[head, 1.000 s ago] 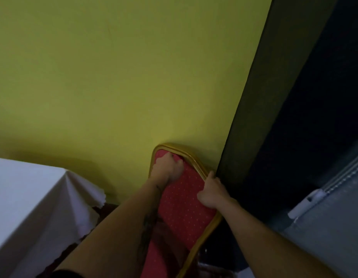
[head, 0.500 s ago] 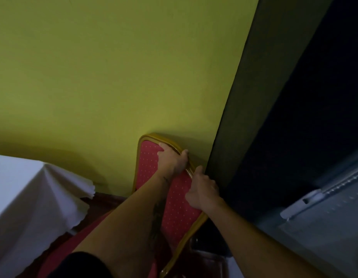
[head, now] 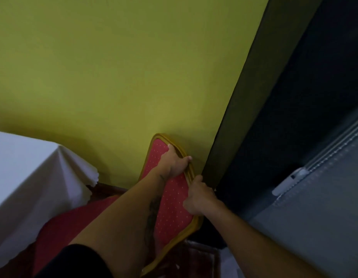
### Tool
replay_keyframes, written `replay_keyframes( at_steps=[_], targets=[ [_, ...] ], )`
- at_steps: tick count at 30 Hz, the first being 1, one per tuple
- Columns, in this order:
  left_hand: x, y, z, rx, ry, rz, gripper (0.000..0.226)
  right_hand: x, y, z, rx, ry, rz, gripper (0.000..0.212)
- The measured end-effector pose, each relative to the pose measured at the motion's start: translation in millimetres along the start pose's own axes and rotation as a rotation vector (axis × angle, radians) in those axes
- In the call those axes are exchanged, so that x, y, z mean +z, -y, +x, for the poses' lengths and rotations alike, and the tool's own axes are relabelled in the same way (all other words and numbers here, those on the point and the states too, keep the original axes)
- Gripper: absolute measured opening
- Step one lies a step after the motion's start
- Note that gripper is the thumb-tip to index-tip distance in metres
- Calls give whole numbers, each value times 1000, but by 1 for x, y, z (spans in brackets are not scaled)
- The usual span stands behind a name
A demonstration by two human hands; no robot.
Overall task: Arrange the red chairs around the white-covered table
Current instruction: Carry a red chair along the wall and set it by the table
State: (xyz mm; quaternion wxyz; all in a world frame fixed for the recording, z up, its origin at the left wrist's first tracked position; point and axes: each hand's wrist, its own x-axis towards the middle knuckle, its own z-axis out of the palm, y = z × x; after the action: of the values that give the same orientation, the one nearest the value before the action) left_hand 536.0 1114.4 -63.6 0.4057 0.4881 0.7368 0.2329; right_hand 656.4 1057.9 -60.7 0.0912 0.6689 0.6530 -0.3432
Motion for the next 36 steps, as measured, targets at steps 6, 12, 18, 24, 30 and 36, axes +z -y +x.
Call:
replay_keyframes(
  at_steps=[6, 12, 18, 24, 30, 36],
  targets=[
    [-13, 37, -60, 53, 91, -82, 95, 27, 0, -47, -40, 247, 107, 84],
    [-11, 90, -118, 47, 98, -181, 55, -4, -9, -85, -111, 371, -19, 41],
    [24, 122, -160, -94, 246, -124, 102, -17, -2, -86, -142, 81, 203, 35],
    [52, 109, -176, -160, 278, -93, 148, -6, 15, -77, -186, -10, 314, 29],
    [79, 98, -181, -231, 116, -55, 113, 18, 30, -54, -181, 9, 398, 14],
    [72, 111, -190, -243, 141, -7, 111, 33, 32, -39, -129, 62, 397, 15]
  ],
)
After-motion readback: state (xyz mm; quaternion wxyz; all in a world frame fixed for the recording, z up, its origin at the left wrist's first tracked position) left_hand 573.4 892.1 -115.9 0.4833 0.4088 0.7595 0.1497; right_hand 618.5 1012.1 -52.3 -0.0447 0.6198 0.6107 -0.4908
